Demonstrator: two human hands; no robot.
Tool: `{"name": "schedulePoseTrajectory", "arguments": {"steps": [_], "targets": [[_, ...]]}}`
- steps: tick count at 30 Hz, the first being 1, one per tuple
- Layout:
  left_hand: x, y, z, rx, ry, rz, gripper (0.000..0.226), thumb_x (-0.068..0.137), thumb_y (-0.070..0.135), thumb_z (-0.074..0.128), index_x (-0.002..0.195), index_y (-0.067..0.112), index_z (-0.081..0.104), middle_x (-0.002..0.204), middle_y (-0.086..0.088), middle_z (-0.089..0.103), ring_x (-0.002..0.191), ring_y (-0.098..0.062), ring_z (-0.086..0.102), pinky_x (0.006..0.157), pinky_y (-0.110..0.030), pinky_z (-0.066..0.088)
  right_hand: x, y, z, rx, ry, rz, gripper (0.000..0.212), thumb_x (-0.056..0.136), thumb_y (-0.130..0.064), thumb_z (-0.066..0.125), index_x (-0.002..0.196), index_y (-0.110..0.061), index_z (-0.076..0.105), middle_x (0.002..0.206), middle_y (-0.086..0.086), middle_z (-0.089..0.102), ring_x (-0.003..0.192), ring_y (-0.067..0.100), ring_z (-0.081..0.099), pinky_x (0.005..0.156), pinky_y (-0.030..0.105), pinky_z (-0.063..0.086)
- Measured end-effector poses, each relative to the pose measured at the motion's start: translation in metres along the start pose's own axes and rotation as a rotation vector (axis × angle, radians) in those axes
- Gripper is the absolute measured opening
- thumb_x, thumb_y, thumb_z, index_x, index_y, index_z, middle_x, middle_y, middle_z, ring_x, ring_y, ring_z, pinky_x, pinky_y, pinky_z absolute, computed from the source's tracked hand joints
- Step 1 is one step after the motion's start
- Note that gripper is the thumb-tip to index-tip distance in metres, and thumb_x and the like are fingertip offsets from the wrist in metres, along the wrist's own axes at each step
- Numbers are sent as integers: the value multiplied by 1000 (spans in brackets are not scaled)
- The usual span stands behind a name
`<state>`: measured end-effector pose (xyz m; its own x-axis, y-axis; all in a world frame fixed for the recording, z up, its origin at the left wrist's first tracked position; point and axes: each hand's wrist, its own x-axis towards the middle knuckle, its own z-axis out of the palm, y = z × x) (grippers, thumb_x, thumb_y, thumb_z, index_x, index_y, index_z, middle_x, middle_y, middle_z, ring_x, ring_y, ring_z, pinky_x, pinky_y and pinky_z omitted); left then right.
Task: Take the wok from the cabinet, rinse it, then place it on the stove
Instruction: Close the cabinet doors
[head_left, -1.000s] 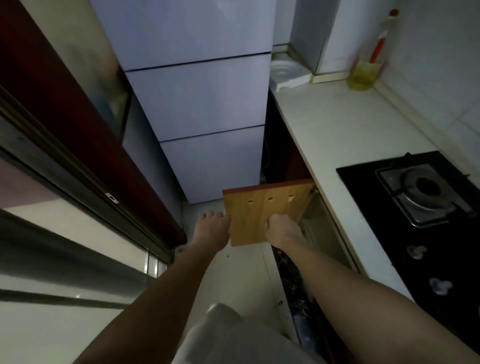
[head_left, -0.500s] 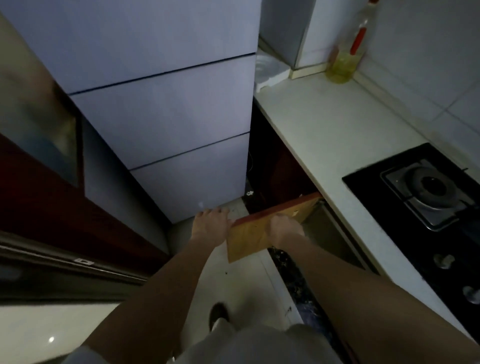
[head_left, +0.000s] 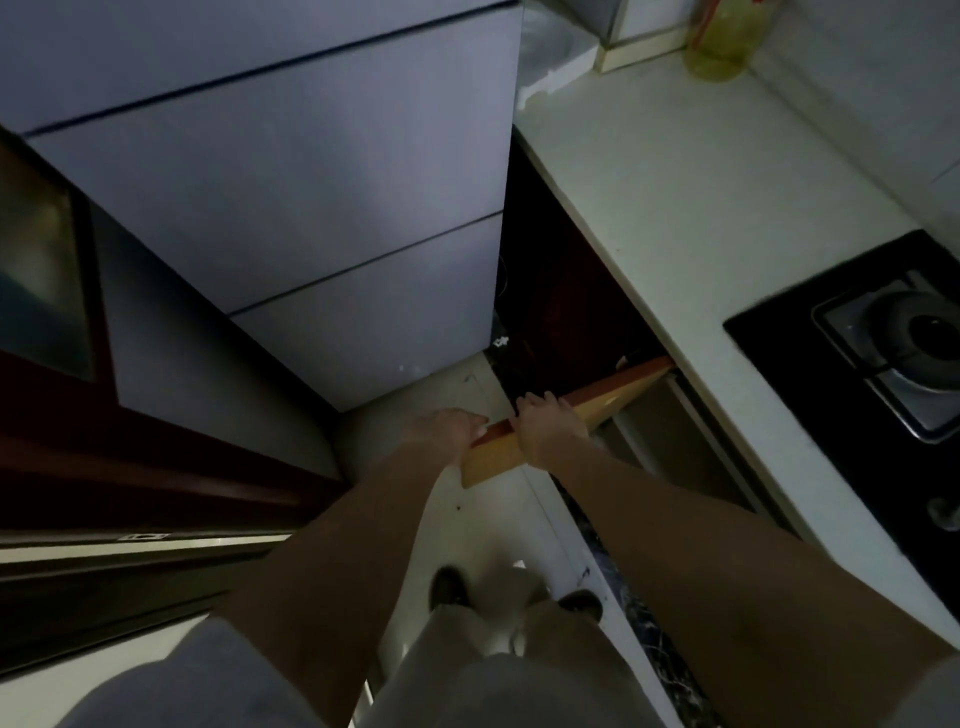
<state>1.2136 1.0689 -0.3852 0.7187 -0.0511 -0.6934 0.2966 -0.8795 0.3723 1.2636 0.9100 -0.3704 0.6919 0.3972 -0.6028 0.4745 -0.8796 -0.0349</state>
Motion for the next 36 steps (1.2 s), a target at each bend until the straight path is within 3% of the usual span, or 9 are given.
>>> {"name": "schedulePoseTrajectory", "arguments": {"steps": [4, 10, 17, 20, 22, 24, 29, 32, 36], "targets": [[1, -9, 8, -164, 5, 81, 46, 102, 41, 46, 136, 15, 63, 131, -11, 66, 121, -28, 61, 105, -40, 45, 1, -3, 13, 30, 10, 16, 51, 106, -30, 34, 156, -16, 33, 165, 8, 25, 154, 35, 10, 124, 48, 13], [12, -5, 17, 29, -107, 96, 46, 87, 51, 50, 123, 33, 71, 112, 1, 73, 102, -18, 67, 95, -42, 52, -17, 1, 21, 91, 26, 74, 53, 105, -47, 35, 147, -17, 47, 160, 3, 36, 154, 27, 13, 124, 48, 11], [-3, 40, 35, 198, -177, 106, 33, 86, 49, 70, 102, 21, 77, 96, -1, 73, 86, -16, 68, 81, -35, 57, -42, 24, 42, 96, -78, 76, 53, 103, -41, 48, 151, -19, 42, 164, 2, 30, 156, 23, 4, 125, 48, 8], [-13, 59, 59, 133, -226, 117, 36, 92, 44, 66, 112, 15, 73, 101, 1, 70, 71, -2, 65, 63, -23, 51, -56, 39, 58, 64, -99, 85, 54, 102, -35, 52, 151, -17, 41, 165, 1, 28, 156, 21, 0, 124, 48, 6], [-22, 73, 78, 132, -229, 142, 46, 93, 47, 63, 128, 17, 64, 113, 1, 68, 83, -2, 65, 73, -22, 51, -72, 48, 66, 37, -83, 80, 53, 102, -30, 52, 152, -17, 40, 167, 2, 21, 156, 22, -3, 124, 48, 4], [-31, 88, 98, 208, -219, 179, 52, 91, 56, 59, 132, 23, 58, 120, -1, 67, 100, -15, 65, 90, -36, 53, -90, 56, 73, 9, -66, 78, 58, 101, -20, 53, 155, -15, 35, 169, 5, 11, 156, 26, -6, 124, 49, 3], [-47, 126, 135, 159, -304, 228, 61, 90, 54, 61, 145, 32, 45, 136, -2, 61, 116, -24, 61, 96, -39, 50, -126, 80, 114, 61, -4, 203, 73, 101, -25, 52, 160, -8, 13, 169, 10, -9, 155, 27, -11, 124, 42, -1], [-48, 152, 140, 209, -241, 283, 62, 97, 42, 56, 154, 32, 33, 143, -7, 56, 124, -27, 57, 99, -40, 48, -154, 98, 131, 176, 43, 282, 75, 104, -22, 46, 160, -4, 0, 166, 13, -18, 156, 27, -9, 124, 38, 3], [-40, 191, 141, 300, -159, 403, 74, 103, 30, 51, 162, 26, 6, 166, -4, 24, 145, -27, 37, 115, -41, 36, -178, 124, 149, 306, 100, 292, 83, 99, -4, 52, 157, 5, -7, 164, 24, -19, 155, 37, -5, 125, 39, 6]]}}
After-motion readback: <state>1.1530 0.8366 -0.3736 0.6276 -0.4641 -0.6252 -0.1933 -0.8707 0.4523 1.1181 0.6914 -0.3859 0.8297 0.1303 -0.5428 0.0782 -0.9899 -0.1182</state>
